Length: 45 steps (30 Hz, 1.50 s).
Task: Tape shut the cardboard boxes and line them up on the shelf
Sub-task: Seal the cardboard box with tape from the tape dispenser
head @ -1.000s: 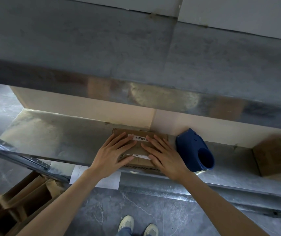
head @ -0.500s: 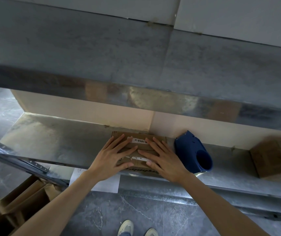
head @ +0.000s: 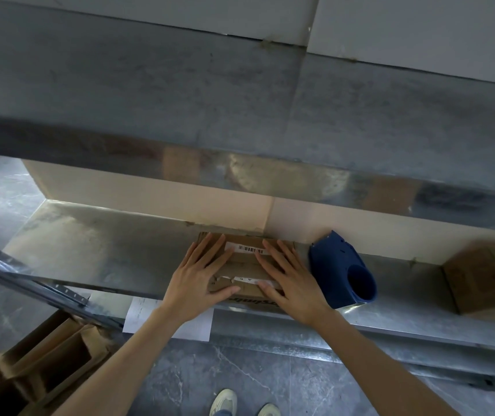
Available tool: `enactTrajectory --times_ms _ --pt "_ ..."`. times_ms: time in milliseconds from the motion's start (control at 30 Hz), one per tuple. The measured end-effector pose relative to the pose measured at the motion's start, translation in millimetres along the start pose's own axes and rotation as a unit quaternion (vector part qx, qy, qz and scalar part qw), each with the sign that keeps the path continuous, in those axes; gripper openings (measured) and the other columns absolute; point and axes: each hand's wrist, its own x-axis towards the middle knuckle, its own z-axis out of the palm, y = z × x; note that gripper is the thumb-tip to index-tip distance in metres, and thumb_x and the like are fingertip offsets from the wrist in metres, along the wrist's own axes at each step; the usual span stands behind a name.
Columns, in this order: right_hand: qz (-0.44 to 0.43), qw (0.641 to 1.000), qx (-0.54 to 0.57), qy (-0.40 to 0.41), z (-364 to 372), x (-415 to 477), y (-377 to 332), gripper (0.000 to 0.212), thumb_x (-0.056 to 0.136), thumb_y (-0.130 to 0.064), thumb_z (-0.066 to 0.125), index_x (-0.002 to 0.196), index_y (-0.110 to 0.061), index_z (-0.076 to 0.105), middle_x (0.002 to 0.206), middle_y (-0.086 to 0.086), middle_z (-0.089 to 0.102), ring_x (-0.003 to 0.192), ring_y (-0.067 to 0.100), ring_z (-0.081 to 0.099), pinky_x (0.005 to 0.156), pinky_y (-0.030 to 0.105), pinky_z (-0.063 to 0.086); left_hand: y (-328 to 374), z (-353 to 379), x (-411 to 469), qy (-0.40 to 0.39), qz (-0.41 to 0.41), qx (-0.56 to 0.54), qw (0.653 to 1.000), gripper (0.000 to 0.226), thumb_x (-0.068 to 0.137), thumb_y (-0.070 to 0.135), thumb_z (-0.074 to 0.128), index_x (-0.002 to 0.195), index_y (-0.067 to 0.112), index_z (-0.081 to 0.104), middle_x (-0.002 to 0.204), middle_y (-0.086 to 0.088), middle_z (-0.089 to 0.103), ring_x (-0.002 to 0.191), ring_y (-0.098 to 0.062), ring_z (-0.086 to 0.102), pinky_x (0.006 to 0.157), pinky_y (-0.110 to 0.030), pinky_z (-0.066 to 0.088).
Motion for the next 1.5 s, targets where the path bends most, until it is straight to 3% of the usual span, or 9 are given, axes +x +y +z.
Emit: enactTrajectory --times_ms 200,367,433,500,667,800,1000,1133,1500 --pt "0.054 0.992 0.103 0.049 1 1 -7 0.071 0.096 -0.063 0.032 0.156 -0.031 0.008 0.162 -0.017 -0.011 0.148 0.006 -0.016 0.12 0.033 0.007 8 3 3 0.045 -0.107 -0.086 0.99 0.107 0.071 0.086 0.052 0.154 0.022 0.032 0.163 0.008 0.02 0.152 -0.009 0.007 0.116 -0.042 0.034" --pt "0.156 0.938 0.294 0.101 -6 7 -20 0.09 0.084 -0.063 0.054 0.149 -0.046 -0.006 0.159 -0.02 -0.019 0.14 -0.013 -0.019 0.106 0.002 -0.004 14 1 8 0.061 -0.161 -0.167 0.971 0.109 0.065 0.084 0.058 0.154 0.027 0.029 0.162 0.017 0.016 0.15 -0.003 0.011 0.11 -0.033 0.032" --pt "0.212 0.907 0.344 0.121 -7 13 -21 0.096 0.082 -0.06 0.061 0.15 -0.048 -0.006 0.16 -0.021 -0.015 0.141 -0.012 -0.013 0.11 0.011 0.002 14 -1 10 0.071 -0.194 -0.198 0.958 0.103 0.069 0.08 0.057 0.153 0.031 0.027 0.161 0.019 0.016 0.148 -0.002 0.014 0.11 -0.034 0.031" --pt "0.253 0.884 0.371 0.131 -6 18 -20 0.098 0.083 -0.053 0.067 0.153 -0.042 0.0 0.162 -0.015 -0.002 0.147 0.002 0.0 0.116 0.024 0.01 13 0 14 0.082 -0.228 -0.21 0.947 0.095 0.075 0.072 0.061 0.153 0.031 0.027 0.161 0.02 0.016 0.146 -0.003 0.018 0.109 -0.035 0.034" --pt "0.26 0.901 0.327 0.115 2 21 -22 0.091 0.084 -0.053 0.067 0.153 -0.031 0.013 0.155 -0.007 0.025 0.138 0.009 0.031 0.104 0.02 0.029 11 3 17 0.103 -0.253 -0.22 0.936 0.079 0.083 0.047 0.072 0.15 0.029 0.033 0.156 0.016 0.027 0.137 -0.012 0.037 0.099 -0.037 0.046" --pt "0.277 0.888 0.348 0.113 1 22 -16 0.097 0.08 -0.055 0.071 0.153 -0.033 0.013 0.152 -0.01 0.027 0.133 0.006 0.034 0.104 0.023 0.034 3 0 22 0.086 -0.26 -0.243 0.931 0.081 0.078 0.047 0.078 0.145 0.031 0.035 0.148 0.017 0.031 0.125 -0.01 0.045 0.088 -0.031 0.044" --pt "0.279 0.892 0.332 0.127 1 23 -17 0.084 0.083 -0.055 0.067 0.149 -0.031 0.021 0.146 -0.008 0.035 0.128 0.009 0.041 0.103 0.029 0.042 4 4 20 0.106 -0.26 -0.286 0.916 0.076 0.08 0.042 0.077 0.143 0.036 0.036 0.149 0.02 0.035 0.124 0.001 0.04 0.097 -0.029 0.039" --pt "0.265 0.857 0.422 0.131 -1 21 -16 0.072 0.086 -0.042 0.069 0.145 -0.029 0.029 0.141 -0.007 0.039 0.127 0.008 0.042 0.11 0.036 0.04 3 4 19 0.126 -0.255 -0.317 0.905 0.067 0.083 0.029 0.076 0.141 0.032 0.043 0.145 0.015 0.041 0.126 -0.004 0.044 0.103 -0.034 0.043" --pt "0.263 0.839 0.453 0.15 0 19 -14 0.054 0.093 -0.027 0.063 0.14 -0.032 0.037 0.135 -0.014 0.042 0.127 0.006 0.042 0.111 0.039 0.039 5 2 19 0.152 -0.265 -0.431 0.849 0.056 0.087 0.003 0.07 0.135 0.026 0.052 0.139 0.009 0.051 0.127 -0.007 0.048 0.11 -0.041 0.043"
